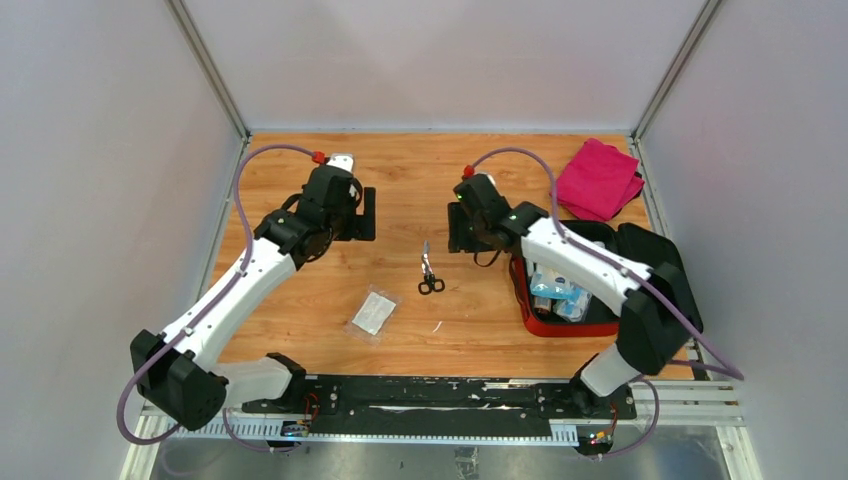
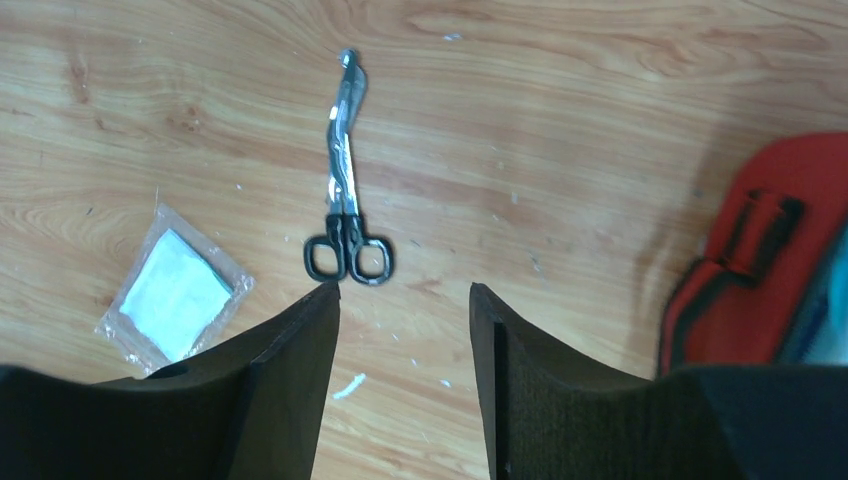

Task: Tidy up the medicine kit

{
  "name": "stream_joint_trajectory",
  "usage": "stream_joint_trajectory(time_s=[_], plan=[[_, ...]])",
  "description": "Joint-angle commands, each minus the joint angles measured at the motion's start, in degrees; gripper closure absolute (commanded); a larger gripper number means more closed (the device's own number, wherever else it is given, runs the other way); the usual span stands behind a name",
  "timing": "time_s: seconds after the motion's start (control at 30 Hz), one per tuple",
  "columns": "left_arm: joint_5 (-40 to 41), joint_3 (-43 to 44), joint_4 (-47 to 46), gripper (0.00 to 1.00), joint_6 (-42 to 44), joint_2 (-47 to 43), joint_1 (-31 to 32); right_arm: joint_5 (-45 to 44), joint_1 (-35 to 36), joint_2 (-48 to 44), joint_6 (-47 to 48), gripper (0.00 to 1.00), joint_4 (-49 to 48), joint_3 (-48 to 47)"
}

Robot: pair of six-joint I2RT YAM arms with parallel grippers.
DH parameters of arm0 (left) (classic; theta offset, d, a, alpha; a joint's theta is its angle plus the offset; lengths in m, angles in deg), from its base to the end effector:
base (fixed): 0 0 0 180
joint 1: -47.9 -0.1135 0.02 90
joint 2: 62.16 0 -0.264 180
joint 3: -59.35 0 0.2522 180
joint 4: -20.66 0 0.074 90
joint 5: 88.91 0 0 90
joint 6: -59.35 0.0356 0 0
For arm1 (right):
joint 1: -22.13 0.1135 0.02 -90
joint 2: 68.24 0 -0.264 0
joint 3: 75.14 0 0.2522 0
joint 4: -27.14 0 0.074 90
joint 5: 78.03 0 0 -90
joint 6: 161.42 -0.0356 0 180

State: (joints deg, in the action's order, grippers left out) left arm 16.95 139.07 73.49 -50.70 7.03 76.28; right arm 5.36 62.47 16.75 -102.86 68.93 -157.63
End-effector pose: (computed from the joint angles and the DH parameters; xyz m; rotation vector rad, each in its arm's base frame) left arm 0.2283 -0.1123 0.3335 0.0255 2.2778 -0.1234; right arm 0.2520 0.2087 0.2891 -0.1274 2.3857 0.4784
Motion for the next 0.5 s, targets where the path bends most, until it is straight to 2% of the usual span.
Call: stream_joint_trajectory(time_s=[0.0, 0.2, 0.47], plan=[[6.37, -3.17, -1.99, 0.05, 2.63, -1.60, -0.48, -0.05, 2.87, 9.22, -1.26, 0.43, 2.21, -6.51], [7.93, -5.04, -2.30, 0.05, 2.89, -4.29, -0.70, 0.07, 5.36, 21.77, -0.39, 0.43, 4.55, -15.13], [9.79, -5.97, -2.06, 0.04, 2.65, -6.15, -0.94, 0.35, 7.41, 32.02, 1.53, 0.48, 6.19, -22.83]])
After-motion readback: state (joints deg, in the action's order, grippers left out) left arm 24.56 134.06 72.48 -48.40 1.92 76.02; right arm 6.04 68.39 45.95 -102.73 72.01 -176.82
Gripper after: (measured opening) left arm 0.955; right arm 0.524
